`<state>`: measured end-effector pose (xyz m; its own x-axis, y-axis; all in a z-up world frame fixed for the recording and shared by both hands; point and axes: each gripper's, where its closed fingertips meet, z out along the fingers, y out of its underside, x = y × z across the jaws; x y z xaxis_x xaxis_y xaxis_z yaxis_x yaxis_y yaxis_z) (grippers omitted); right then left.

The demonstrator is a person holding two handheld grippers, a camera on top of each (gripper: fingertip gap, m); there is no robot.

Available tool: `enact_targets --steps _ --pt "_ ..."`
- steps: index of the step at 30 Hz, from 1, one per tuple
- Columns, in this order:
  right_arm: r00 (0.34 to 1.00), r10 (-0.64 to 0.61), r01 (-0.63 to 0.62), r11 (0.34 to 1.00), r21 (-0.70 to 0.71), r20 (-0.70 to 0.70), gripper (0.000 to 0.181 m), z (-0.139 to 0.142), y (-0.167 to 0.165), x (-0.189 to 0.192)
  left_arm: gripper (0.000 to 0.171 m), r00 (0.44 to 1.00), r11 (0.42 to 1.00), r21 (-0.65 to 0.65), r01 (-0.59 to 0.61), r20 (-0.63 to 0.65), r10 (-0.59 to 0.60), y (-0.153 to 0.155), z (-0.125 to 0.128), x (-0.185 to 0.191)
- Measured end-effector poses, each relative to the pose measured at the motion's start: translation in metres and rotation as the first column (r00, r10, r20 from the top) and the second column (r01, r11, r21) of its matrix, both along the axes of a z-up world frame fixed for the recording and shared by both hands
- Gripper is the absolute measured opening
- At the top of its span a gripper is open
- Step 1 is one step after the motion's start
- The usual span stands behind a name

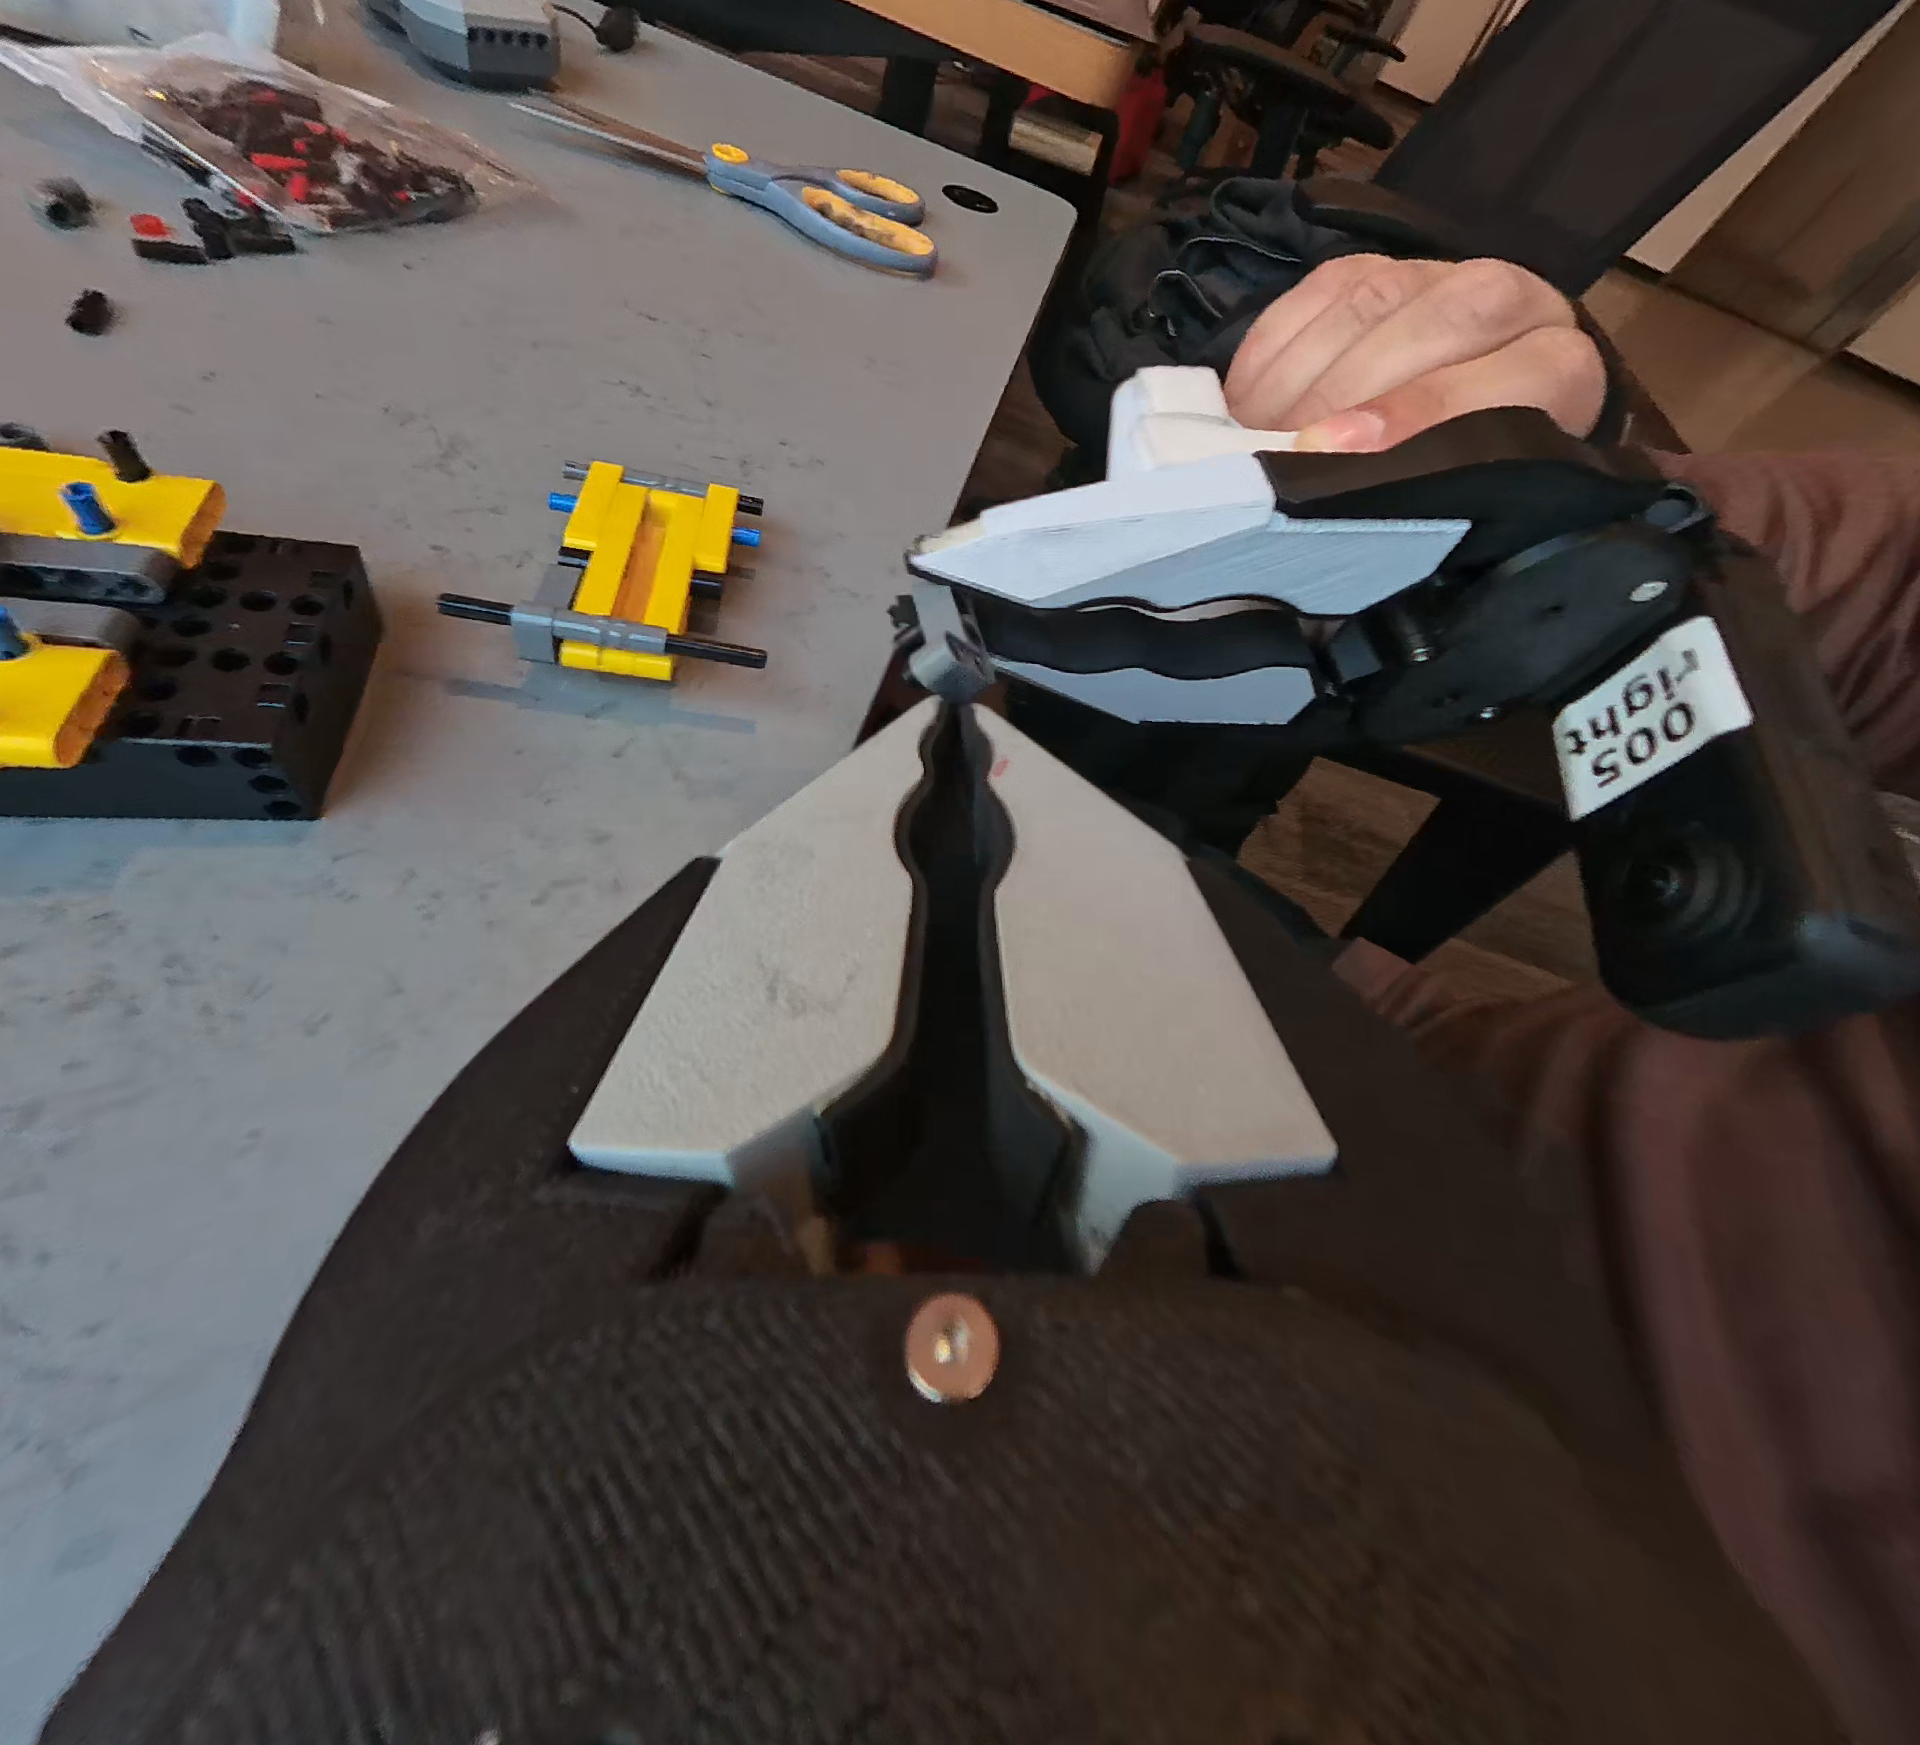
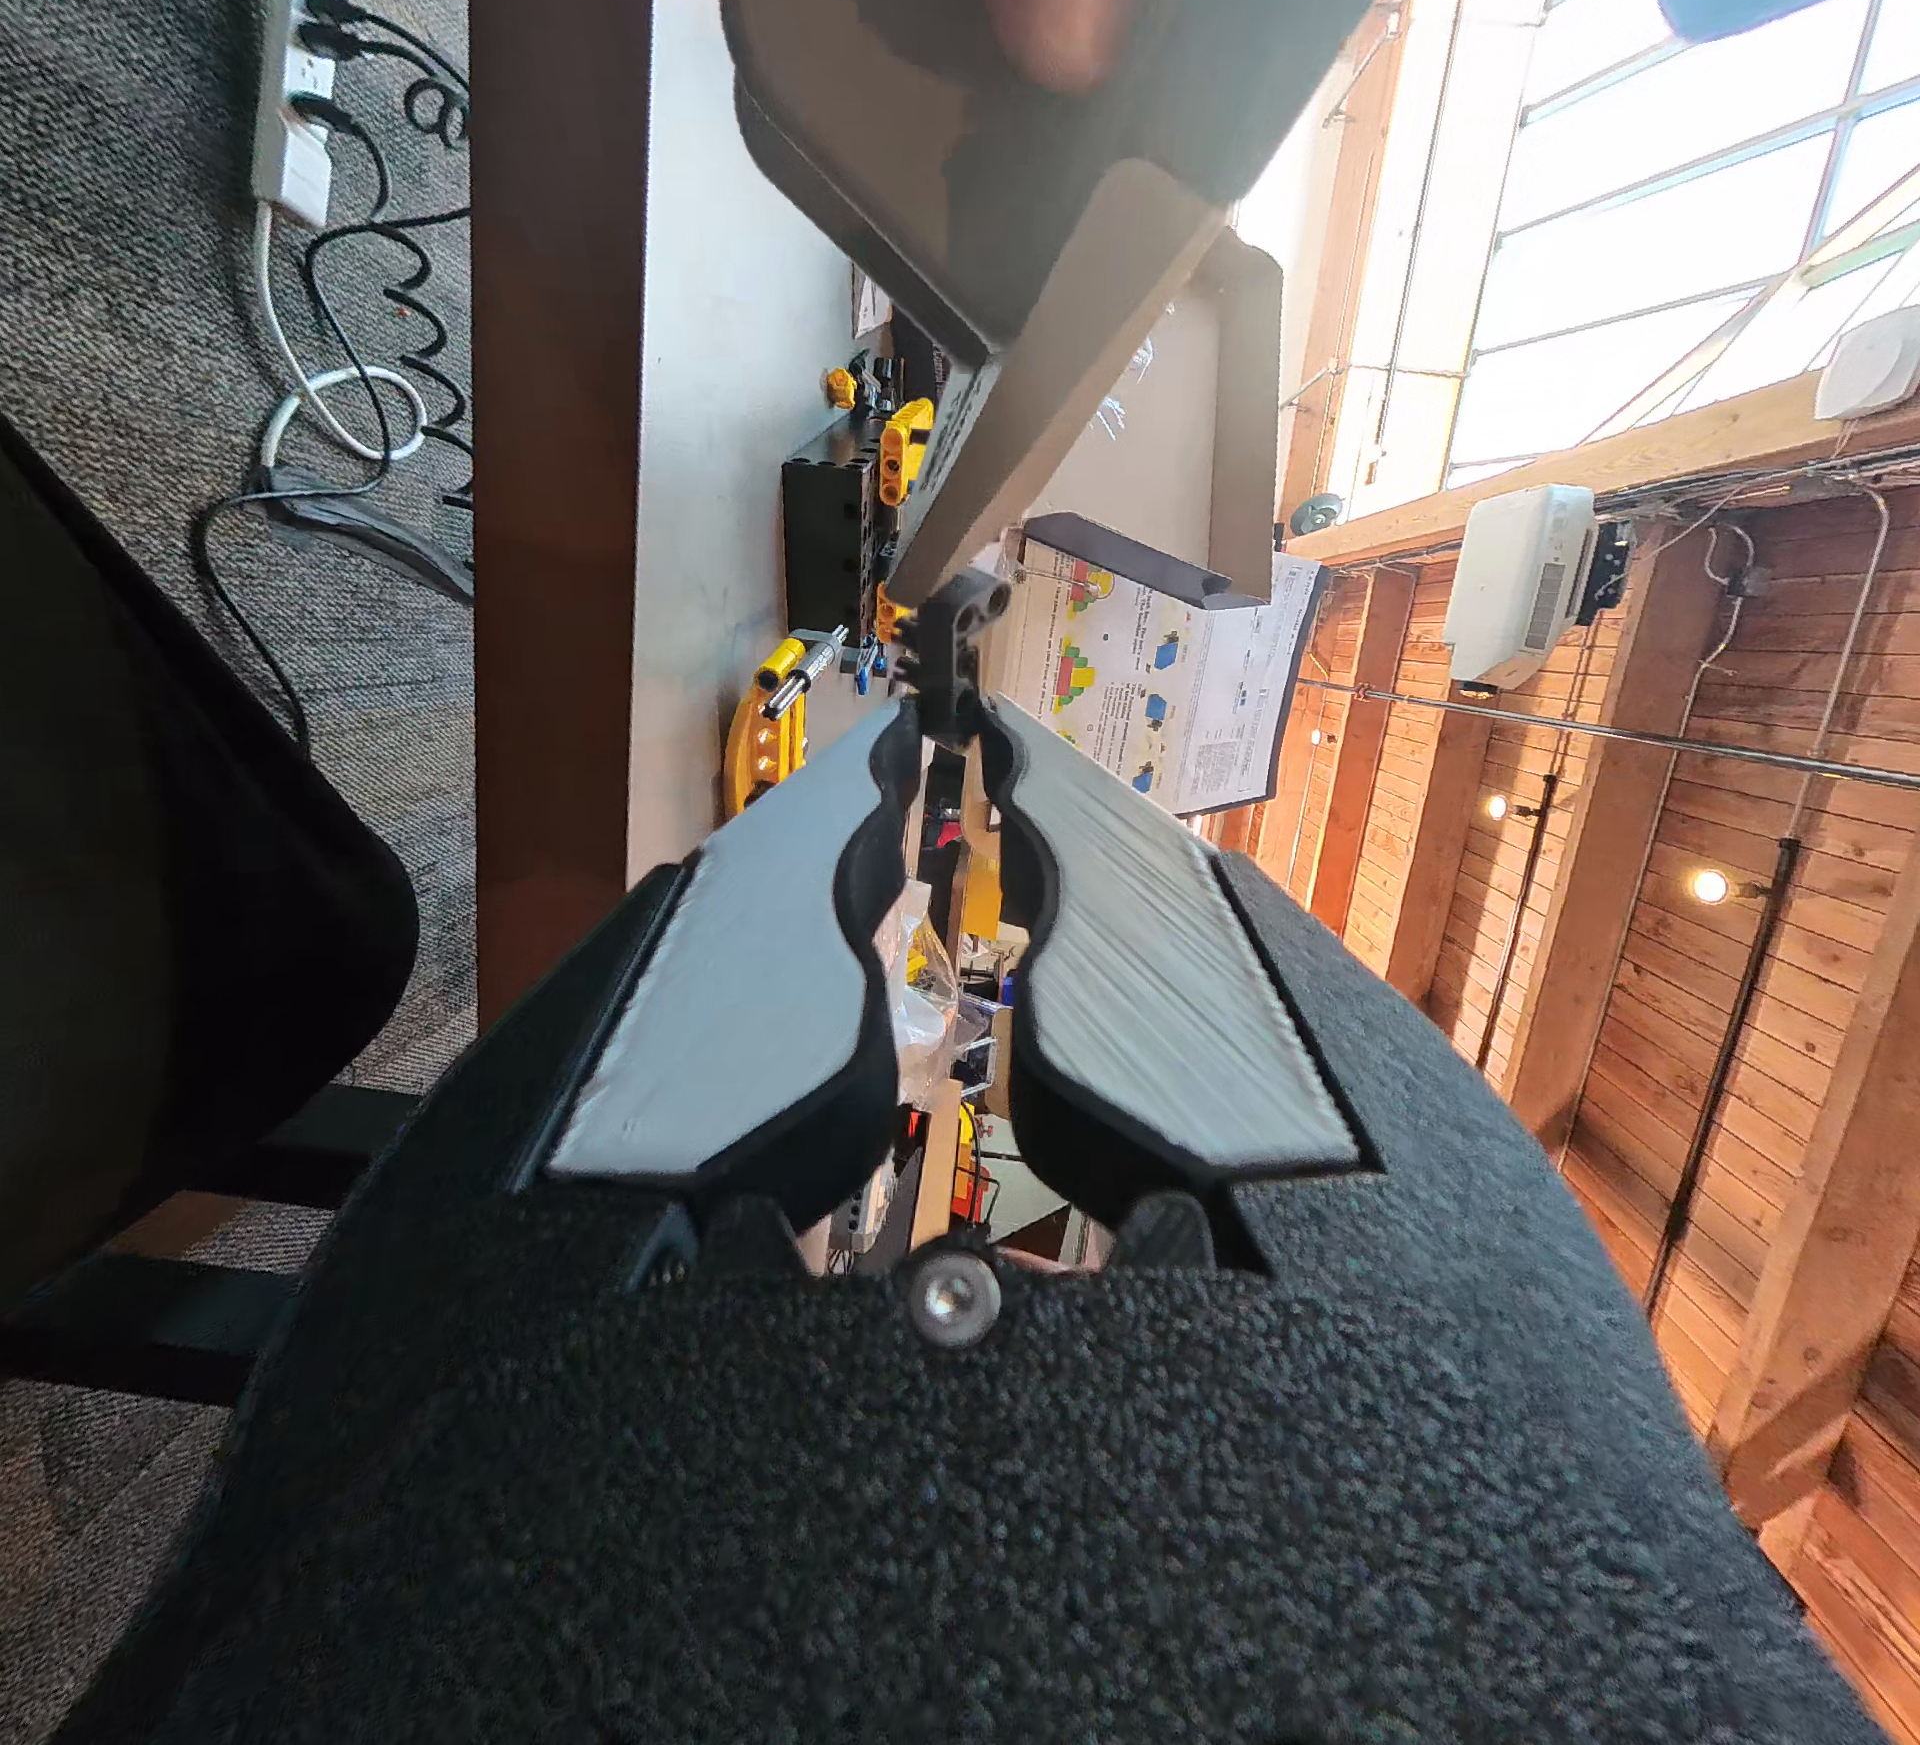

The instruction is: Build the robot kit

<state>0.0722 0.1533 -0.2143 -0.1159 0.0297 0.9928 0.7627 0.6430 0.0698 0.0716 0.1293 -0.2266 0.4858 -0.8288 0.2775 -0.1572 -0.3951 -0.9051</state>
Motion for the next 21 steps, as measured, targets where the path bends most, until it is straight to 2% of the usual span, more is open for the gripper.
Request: enact_targets --steps 4,6,7,8,11,14,16,21 --pt "1.0 -0.002 0.002 1.0 0.013 0.025 0.009 -0.004 0.0 0.0 0.007 0.999 0.993 -0.105 0.046 0.032 -0.043 -0.007 -0.005 0.007" --pt "1.0 0.008 -0.008 1.0 0.007 0.026 0.009 -0.005 -0.002 -0.001 0.021 1.0 0.993 -0.117 -0.01 0.003 0.011 0.001 -0.012 0.002" --pt "1.0 0.005 -0.005 1.0 0.011 0.028 0.009 -0.005 -0.001 -0.001 0.03 1.0 0.991 -0.129 -0.015 -0.015 0.014 0.001 -0.016 0.001" --pt "0.999 -0.003 0.003 1.0 0.012 0.033 0.009 -0.005 0.0 -0.001 0.032 1.0 0.989 -0.148 -0.001 -0.022 -0.002 -0.002 -0.019 0.002" --pt "0.999 -0.012 0.012 1.0 0.014 0.047 0.009 -0.008 0.003 -0.001 0.014 1.0 0.99 -0.141 0.014 0.024 -0.011 -0.004 -0.013 0.006" --pt "0.998 -0.014 0.013 1.0 0.02 0.053 0.01 -0.009 0.002 -0.002 0.013 1.0 0.989 -0.146 0.008 0.026 -0.004 -0.003 -0.012 0.007" --pt "0.999 -0.009 0.008 1.0 0.019 0.046 0.009 -0.008 0.001 -0.003 0.002 1.0 0.991 -0.131 -0.014 0.014 0.016 0.001 -0.013 0.004" --pt "0.999 -0.008 0.007 1.0 0.021 0.051 0.01 -0.009 0.001 -0.004 0.013 0.999 0.988 -0.154 -0.024 0.025 0.028 0.003 -0.014 0.001"
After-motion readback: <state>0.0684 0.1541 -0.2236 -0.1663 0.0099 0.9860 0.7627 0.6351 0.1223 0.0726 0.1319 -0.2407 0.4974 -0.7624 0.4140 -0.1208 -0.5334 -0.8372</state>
